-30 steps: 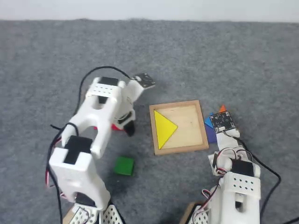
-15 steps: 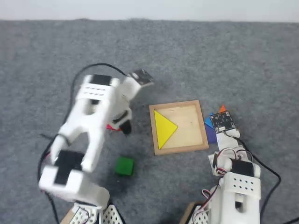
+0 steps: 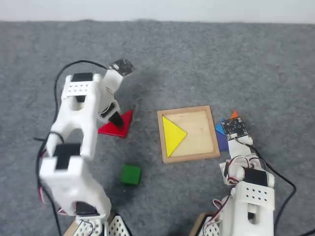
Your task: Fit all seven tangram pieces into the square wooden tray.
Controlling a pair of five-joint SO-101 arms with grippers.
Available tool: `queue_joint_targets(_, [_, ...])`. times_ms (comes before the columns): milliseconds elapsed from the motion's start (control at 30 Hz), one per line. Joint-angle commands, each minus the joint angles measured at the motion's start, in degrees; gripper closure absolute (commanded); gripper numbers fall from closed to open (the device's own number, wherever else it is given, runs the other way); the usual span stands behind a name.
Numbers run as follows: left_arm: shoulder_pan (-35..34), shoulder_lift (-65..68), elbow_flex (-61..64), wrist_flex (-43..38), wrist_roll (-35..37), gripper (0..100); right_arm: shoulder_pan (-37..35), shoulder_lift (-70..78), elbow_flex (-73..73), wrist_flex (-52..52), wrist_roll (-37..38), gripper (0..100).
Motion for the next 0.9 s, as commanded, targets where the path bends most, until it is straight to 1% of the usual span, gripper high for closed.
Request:
queue_joint_targets(0, [-0.09, 8.62, -7.52, 3.78, -4.4, 70, -0.22, -1.19, -1.23, -1.01, -0.53, 96.9])
queue_joint_targets(67, [0.0, 10.81, -8.22, 5.1, -5.63, 70, -0.22, -1.19, -1.23, -1.1, -0.53, 96.9])
queue_joint_targets(167, [1.14, 12.13, -8.04, 9.32, -7.65, 71, -0.22, -1.19, -1.23, -1.19, -0.53, 96.9])
queue_joint_targets(333, [3.52, 12.31, -7.96, 12.04, -6.33, 76, -0.31, -1.19, -1.23, -1.27, -0.53, 96.9])
queue_joint_targets(433, [4.66, 11.43, -8.31, 11.87, -2.11, 82, -0.31, -1.19, -1.23, -1.27, -0.53, 96.9])
queue_joint_targets(600, [6.77, 6.95, -7.87, 12.13, 1.05, 93, -0.31, -1.19, -1.23, -1.1, -0.53, 96.9])
queue_joint_targets(700, [7.82, 5.01, -7.87, 12.48, 1.58, 98, -0.22, -1.19, -1.23, -1.01, -0.53, 96.9])
queue_joint_targets(800, [8.26, 2.9, -8.22, 15.74, 0.0, 98, -0.22, -1.19, -1.23, -0.92, -0.53, 96.9])
queue_joint_targets(867, [8.26, 0.44, -8.31, 18.81, -2.64, 94, -0.22, -1.19, -1.23, -0.92, -0.53, 96.9])
